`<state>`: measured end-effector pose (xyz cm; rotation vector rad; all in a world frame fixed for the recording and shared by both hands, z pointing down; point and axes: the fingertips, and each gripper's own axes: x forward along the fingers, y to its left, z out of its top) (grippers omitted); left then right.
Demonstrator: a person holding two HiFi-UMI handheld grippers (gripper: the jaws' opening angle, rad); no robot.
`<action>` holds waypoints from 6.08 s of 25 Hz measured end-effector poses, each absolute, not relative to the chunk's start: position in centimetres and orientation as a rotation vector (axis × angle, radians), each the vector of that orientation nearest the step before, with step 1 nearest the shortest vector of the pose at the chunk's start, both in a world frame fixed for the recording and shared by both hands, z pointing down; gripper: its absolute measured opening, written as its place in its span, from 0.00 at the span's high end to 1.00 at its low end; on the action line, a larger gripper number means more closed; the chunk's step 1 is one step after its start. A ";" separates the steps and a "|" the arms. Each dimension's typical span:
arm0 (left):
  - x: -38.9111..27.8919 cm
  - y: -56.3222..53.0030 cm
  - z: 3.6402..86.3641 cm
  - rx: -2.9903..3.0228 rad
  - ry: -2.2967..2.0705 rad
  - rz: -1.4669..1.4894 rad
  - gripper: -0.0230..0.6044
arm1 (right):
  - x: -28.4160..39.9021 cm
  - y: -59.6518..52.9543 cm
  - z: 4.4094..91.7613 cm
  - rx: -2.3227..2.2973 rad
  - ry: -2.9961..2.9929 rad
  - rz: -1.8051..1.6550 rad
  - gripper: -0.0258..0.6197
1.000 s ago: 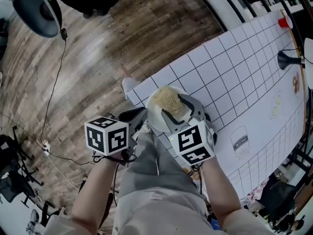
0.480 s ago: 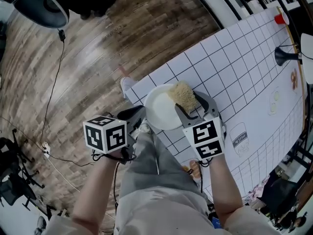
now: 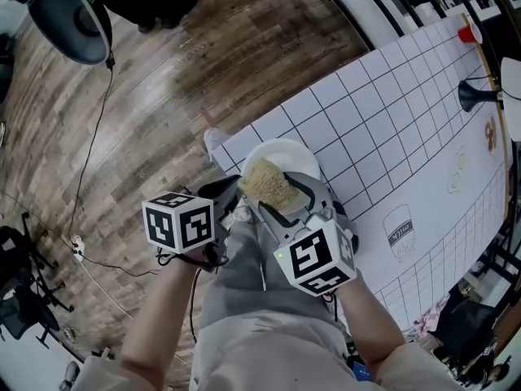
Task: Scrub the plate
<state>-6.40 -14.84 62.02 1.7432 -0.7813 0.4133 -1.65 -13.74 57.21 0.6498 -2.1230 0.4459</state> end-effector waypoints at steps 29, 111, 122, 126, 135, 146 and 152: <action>-7.6 -14.6 62.0 1.731 -0.789 0.393 0.94 | 6.3 -15.4 60.7 0.858 -1.962 0.572 0.55; -11.4 -17.5 22.9 2.362 -1.179 -0.065 0.94 | 3.2 -17.4 22.9 1.272 -2.438 -0.162 0.55; -12.8 -15.1 10.8 2.723 -1.532 -0.044 0.94 | 1.8 -15.8 8.9 1.364 -2.624 -0.421 0.55; -13.5 -13.8 6.9 2.801 -1.670 -0.182 0.94 | 1.3 -14.3 6.0 1.375 -2.660 -0.504 0.55; -13.0 -11.0 6.1 2.900 -1.738 -0.154 0.94 | 2.1 -11.1 4.6 1.447 -2.713 -0.556 0.55; -12.8 -9.4 13.5 2.795 -1.687 0.017 0.94 | 2.8 -8.9 10.5 1.437 -2.675 -0.424 0.55; -11.9 -8.5 15.8 2.771 -1.646 0.083 0.94 | 2.7 -7.8 13.7 1.372 -2.646 -0.329 0.55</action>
